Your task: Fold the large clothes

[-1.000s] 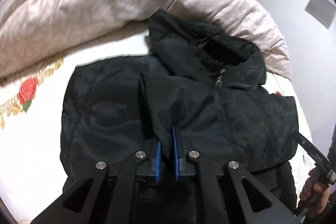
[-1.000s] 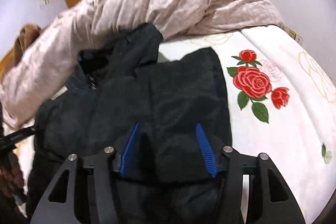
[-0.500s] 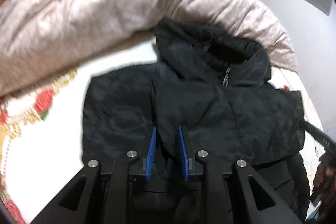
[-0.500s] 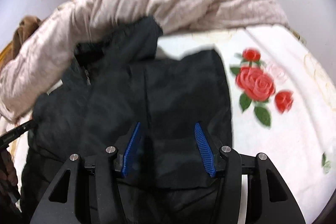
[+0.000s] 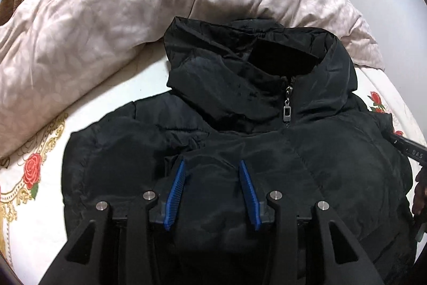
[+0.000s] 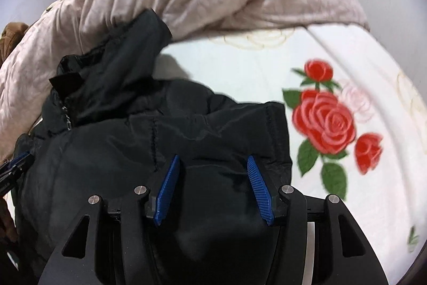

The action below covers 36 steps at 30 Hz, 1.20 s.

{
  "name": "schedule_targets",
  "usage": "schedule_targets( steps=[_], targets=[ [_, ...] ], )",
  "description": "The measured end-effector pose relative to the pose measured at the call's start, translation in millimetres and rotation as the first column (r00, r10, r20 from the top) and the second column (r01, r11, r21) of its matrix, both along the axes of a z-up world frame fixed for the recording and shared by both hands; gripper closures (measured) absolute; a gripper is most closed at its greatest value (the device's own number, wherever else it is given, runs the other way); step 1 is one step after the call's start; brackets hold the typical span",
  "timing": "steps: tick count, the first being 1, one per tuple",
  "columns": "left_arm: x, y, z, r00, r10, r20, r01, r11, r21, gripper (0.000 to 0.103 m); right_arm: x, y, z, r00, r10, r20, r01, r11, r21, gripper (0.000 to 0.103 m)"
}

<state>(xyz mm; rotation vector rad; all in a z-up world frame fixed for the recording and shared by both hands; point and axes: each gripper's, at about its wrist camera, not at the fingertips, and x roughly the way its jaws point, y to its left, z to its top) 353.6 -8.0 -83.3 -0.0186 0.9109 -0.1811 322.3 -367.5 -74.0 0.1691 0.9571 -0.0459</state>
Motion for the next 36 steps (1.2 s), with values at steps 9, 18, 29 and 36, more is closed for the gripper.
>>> schedule_targets(
  steps=[9, 18, 29, 36],
  targets=[
    [-4, -1, 3, 1.0, 0.016, -0.012, -0.017, 1.0, -0.025, 0.059, -2, 11, 2, 1.0, 0.001, 0.001, -0.001, 0.998, -0.057, 0.049],
    [6, 19, 58, 1.0, -0.012, 0.019, 0.014, 0.992, -0.127, 0.046, 2, 26, 63, 0.993, 0.056, 0.103, -0.06, 0.998, 0.029, 0.049],
    [141, 12, 63, 0.999, 0.04, -0.017, -0.041, 0.997, -0.061, 0.036, 115, 61, 74, 0.989, 0.125, 0.073, -0.129, 0.991, 0.045, 0.049],
    [206, -4, 17, 0.994, 0.054, -0.096, -0.054, 0.999, 0.003, 0.036, 185, 70, 44, 0.991, 0.13, -0.02, -0.129, 0.99, 0.058, 0.049]
  ],
)
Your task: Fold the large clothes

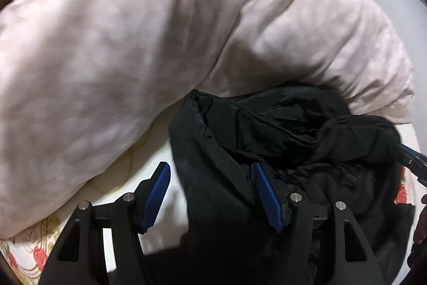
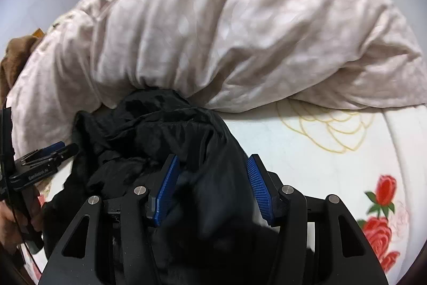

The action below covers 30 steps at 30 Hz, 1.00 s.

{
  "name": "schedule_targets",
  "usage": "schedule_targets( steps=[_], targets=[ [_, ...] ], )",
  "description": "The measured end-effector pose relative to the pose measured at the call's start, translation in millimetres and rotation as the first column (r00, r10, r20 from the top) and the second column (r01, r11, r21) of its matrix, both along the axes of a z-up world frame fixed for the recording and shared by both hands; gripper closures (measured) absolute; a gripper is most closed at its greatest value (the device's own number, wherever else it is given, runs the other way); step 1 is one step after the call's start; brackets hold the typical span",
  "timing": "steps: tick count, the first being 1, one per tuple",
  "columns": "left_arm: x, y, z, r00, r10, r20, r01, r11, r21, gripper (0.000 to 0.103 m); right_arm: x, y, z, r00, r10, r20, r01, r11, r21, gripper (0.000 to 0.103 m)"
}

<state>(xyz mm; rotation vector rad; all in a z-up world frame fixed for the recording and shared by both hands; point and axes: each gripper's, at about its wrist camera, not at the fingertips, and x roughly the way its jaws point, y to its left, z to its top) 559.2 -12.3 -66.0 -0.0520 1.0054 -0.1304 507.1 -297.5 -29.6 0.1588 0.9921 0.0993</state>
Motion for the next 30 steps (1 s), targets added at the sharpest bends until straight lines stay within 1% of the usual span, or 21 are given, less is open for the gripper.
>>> schedule_targets(
  steps=[2, 3, 4, 5, 6, 7, 8, 9, 12, 14, 16, 18, 21, 23, 26, 27, 30],
  targets=[
    [9, -5, -11, 1.0, 0.0, -0.013, 0.0, 1.0, 0.006, 0.037, 14, 2, -15, 0.998, -0.012, -0.064, 0.011, 1.0, -0.012, 0.049],
    [12, -6, -15, 1.0, 0.0, -0.015, 0.0, 1.0, -0.002, 0.045, 19, 2, -22, 0.996, -0.014, -0.093, 0.013, 1.0, -0.007, 0.049],
    [12, -8, -18, 1.0, -0.003, -0.012, 0.003, 1.0, -0.009, 0.068, 21, 2, -27, 0.994, -0.014, -0.106, 0.013, 1.0, -0.007, 0.052],
    [11, -9, -20, 1.0, -0.006, -0.015, 0.006, 1.0, -0.007, 0.08, 21, 3, -30, 0.994, -0.017, -0.104, 0.015, 1.0, -0.02, 0.075],
    [9, -8, -20, 1.0, -0.006, -0.009, 0.006, 1.0, -0.006, 0.091, 19, 4, -29, 0.995, -0.015, -0.095, 0.012, 1.0, -0.022, 0.084],
    [3, -6, -16, 1.0, -0.007, 0.018, 0.007, 1.0, -0.016, 0.095, 15, 3, -26, 0.997, -0.014, -0.076, 0.014, 1.0, -0.013, 0.087],
    [-5, -4, -10, 0.999, -0.005, 0.05, 0.006, 1.0, -0.021, 0.097, 10, 3, -21, 0.998, -0.012, -0.054, 0.012, 1.0, 0.001, 0.091],
    [-13, -1, -2, 0.997, -0.005, 0.079, 0.007, 1.0, -0.027, 0.097, 3, 3, -13, 1.0, -0.008, -0.026, 0.009, 1.0, 0.016, 0.092],
    [-46, 8, 29, 0.987, -0.007, 0.161, 0.019, 0.997, -0.076, 0.098, -29, 1, 19, 0.998, -0.003, 0.062, -0.001, 0.998, 0.061, 0.093],
    [-72, 13, 50, 0.978, -0.01, 0.207, 0.034, 0.993, -0.111, 0.098, -49, 5, 37, 0.994, 0.009, 0.109, -0.016, 0.998, 0.067, 0.093],
    [-102, 19, 69, 0.969, -0.007, 0.247, 0.047, 0.987, -0.155, 0.098, -80, 7, 58, 0.987, 0.017, 0.158, -0.03, 0.996, 0.084, 0.093],
    [-133, 25, 83, 0.959, -0.006, 0.283, 0.059, 0.982, -0.179, 0.098, -109, 8, 72, 0.981, 0.012, 0.195, -0.03, 0.996, 0.088, 0.093],
    [-172, 35, 95, 0.949, -0.007, 0.316, 0.074, 0.977, -0.201, 0.098, -148, 10, 81, 0.973, 0.009, 0.23, -0.029, 0.996, 0.085, 0.093],
    [-197, 40, 95, 0.947, -0.004, 0.322, 0.075, 0.975, -0.209, 0.098, -180, 11, 80, 0.972, 0.001, 0.236, -0.022, 0.996, 0.087, 0.093],
    [-233, 53, 79, 0.956, 0.014, 0.292, 0.059, 0.969, -0.238, 0.098, -214, 6, 70, 0.976, -0.023, 0.217, -0.001, 0.994, 0.111, 0.093],
    [-239, 56, 74, 0.961, 0.02, 0.277, 0.052, 0.967, -0.249, 0.098, -227, 4, 62, 0.98, -0.035, 0.198, 0.011, 0.993, 0.12, 0.093],
    [-265, 66, 53, 0.974, 0.036, 0.222, 0.024, 0.965, -0.26, 0.098, -248, 3, 36, 0.989, -0.051, 0.136, 0.032, 0.99, 0.138, 0.093]
  ],
)
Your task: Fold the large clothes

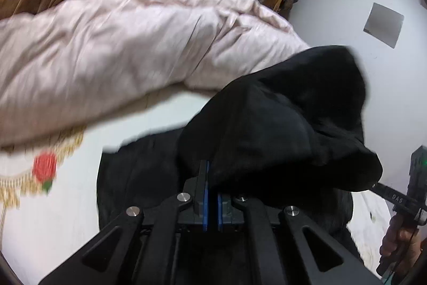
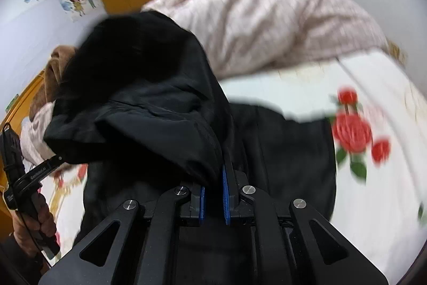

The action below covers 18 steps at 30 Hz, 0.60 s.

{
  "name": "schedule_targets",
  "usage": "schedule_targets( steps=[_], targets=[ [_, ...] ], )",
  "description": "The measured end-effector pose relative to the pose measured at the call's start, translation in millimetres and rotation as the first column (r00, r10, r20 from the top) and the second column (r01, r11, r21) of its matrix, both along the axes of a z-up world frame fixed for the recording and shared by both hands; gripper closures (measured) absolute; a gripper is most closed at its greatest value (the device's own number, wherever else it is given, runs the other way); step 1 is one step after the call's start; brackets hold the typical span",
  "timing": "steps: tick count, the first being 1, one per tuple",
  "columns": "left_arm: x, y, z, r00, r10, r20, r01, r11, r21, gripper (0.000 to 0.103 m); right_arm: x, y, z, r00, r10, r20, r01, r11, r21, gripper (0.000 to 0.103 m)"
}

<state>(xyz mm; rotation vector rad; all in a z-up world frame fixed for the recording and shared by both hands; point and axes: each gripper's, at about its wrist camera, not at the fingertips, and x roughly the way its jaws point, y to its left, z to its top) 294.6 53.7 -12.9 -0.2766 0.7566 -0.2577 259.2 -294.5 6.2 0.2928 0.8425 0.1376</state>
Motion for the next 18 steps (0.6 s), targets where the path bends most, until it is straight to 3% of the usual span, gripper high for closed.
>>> schedule_targets(
  steps=[11, 15, 18],
  targets=[
    [-58, 14, -46, 0.987, 0.027, -0.156, -0.019, 0.998, 0.058, 0.094, -51, -4, -47, 0.987, 0.013, -0.159, -0.011, 1.0, 0.011, 0.091],
    [-80, 25, -42, 0.985, 0.038, -0.168, -0.029, 0.998, 0.057, 0.094, -67, -9, -41, 0.987, 0.013, -0.161, -0.012, 1.0, 0.008, 0.073],
    [-86, 28, -23, 0.991, 0.039, -0.13, -0.035, 0.999, 0.033, 0.094, -66, -12, -22, 0.993, 0.007, -0.12, 0.0, 0.998, 0.056, 0.064]
  ],
)
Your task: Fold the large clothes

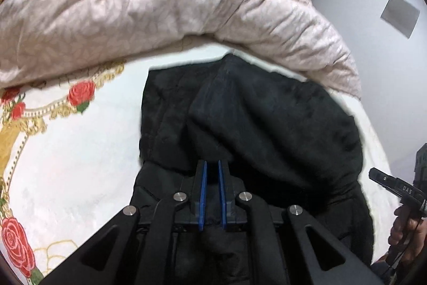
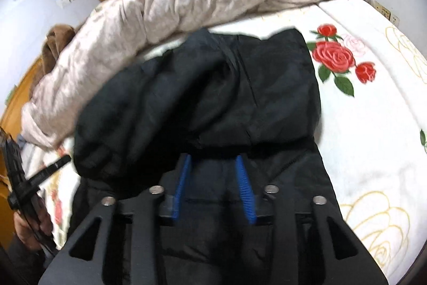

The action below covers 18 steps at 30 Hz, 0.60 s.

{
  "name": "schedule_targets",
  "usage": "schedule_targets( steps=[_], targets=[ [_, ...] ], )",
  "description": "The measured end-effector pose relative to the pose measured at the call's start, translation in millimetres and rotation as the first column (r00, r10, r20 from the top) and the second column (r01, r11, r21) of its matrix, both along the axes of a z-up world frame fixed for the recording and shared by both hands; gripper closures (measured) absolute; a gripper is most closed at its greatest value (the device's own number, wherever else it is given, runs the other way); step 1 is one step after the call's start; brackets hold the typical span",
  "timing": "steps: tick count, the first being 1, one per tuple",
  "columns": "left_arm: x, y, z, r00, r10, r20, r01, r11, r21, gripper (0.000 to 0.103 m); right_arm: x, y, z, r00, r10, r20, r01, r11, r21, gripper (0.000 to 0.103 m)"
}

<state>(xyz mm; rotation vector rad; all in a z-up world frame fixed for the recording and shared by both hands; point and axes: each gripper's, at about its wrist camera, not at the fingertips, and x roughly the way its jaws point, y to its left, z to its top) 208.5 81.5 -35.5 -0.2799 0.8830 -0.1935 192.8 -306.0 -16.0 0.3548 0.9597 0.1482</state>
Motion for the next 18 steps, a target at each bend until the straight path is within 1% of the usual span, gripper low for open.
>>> schedule_targets(
  steps=[2, 4, 5, 6, 7, 8, 10, 12, 15, 18],
  targets=[
    [9, -7, 21, 0.999, -0.022, 0.05, 0.023, 0.999, -0.026, 0.089, 7, 8, 13, 0.999, 0.004, 0.032, -0.004, 1.0, 0.026, 0.064],
    [23, -18, 37, 0.994, -0.047, 0.097, 0.051, 0.998, -0.044, 0.063, 26, 21, 28, 0.997, 0.026, 0.073, -0.029, 0.999, 0.041, 0.064],
    [30, -26, 43, 0.99, -0.065, 0.121, 0.072, 0.996, -0.049, 0.058, 35, 27, 32, 0.995, 0.036, 0.089, -0.039, 0.999, 0.036, 0.064],
    [37, -35, 45, 0.986, -0.088, 0.14, 0.096, 0.994, -0.048, 0.056, 43, 32, 35, 0.994, 0.049, 0.101, -0.053, 0.998, 0.031, 0.064],
    [45, -45, 44, 0.984, -0.109, 0.141, 0.115, 0.993, -0.036, 0.056, 52, 40, 35, 0.992, 0.069, 0.11, -0.072, 0.997, 0.021, 0.064],
    [49, -52, 39, 0.983, -0.13, 0.131, 0.135, 0.99, -0.03, 0.056, 60, 48, 31, 0.991, 0.086, 0.101, -0.088, 0.996, 0.009, 0.064],
    [57, -68, 18, 0.982, -0.17, 0.083, 0.173, 0.985, -0.024, 0.056, 67, 59, 13, 0.992, 0.117, 0.057, -0.117, 0.993, -0.01, 0.064],
    [56, -77, -8, 0.981, -0.193, 0.023, 0.193, 0.981, -0.014, 0.056, 66, 70, -17, 0.99, 0.142, -0.022, -0.142, 0.989, -0.035, 0.064],
    [45, -79, -48, 0.981, -0.187, -0.057, 0.187, 0.982, -0.004, 0.056, 53, 76, -53, 0.984, 0.157, -0.089, -0.161, 0.986, -0.047, 0.064],
    [40, -79, -75, 0.981, -0.169, -0.09, 0.17, 0.985, 0.0, 0.055, 47, 76, -77, 0.98, 0.149, -0.129, -0.158, 0.986, -0.062, 0.064]
  ],
)
